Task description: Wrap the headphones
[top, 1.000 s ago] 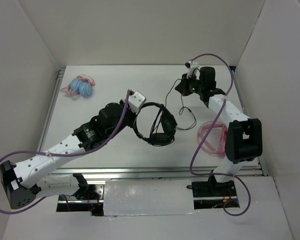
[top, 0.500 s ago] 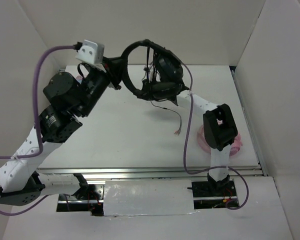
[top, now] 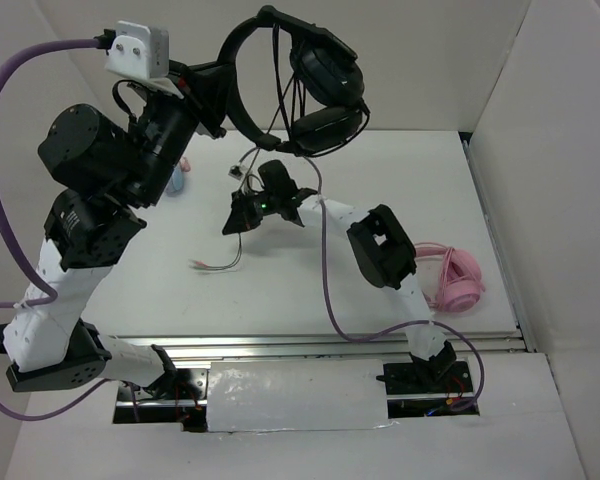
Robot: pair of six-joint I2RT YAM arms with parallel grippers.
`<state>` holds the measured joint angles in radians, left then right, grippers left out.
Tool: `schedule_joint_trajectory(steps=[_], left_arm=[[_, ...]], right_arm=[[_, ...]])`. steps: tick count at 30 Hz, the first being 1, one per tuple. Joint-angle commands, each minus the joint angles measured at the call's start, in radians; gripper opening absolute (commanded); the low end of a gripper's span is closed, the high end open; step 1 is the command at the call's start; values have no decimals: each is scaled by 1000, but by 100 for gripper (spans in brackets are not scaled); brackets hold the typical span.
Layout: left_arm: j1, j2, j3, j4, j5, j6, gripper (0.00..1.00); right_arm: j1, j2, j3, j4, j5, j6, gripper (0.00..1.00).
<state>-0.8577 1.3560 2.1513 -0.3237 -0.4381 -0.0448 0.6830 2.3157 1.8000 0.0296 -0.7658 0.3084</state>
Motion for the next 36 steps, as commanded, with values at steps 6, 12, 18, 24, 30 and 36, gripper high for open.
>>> schedule_joint_trajectory(steps=[6, 12, 18, 24, 30, 36], left_arm=[[-3, -32, -53, 303, -320, 127, 0], [124, 69, -18, 272, -418, 73, 0], [393, 165, 59, 105, -345, -172, 0], [588, 305, 137, -56, -352, -387, 0], [698, 385, 12, -91, -295, -466, 0], [683, 410, -212, -58, -343, -438, 0]], right_arm=[[32, -218, -413, 133, 0, 23, 0], [27, -568, -916, 236, 175, 83, 0], [88, -899, -1068, -17, 500, 46, 0], [156, -1074, -1051, -295, 659, 53, 0], [223, -1262, -914, -578, 950, 64, 0], [266, -1297, -677, -753, 1253, -32, 0]])
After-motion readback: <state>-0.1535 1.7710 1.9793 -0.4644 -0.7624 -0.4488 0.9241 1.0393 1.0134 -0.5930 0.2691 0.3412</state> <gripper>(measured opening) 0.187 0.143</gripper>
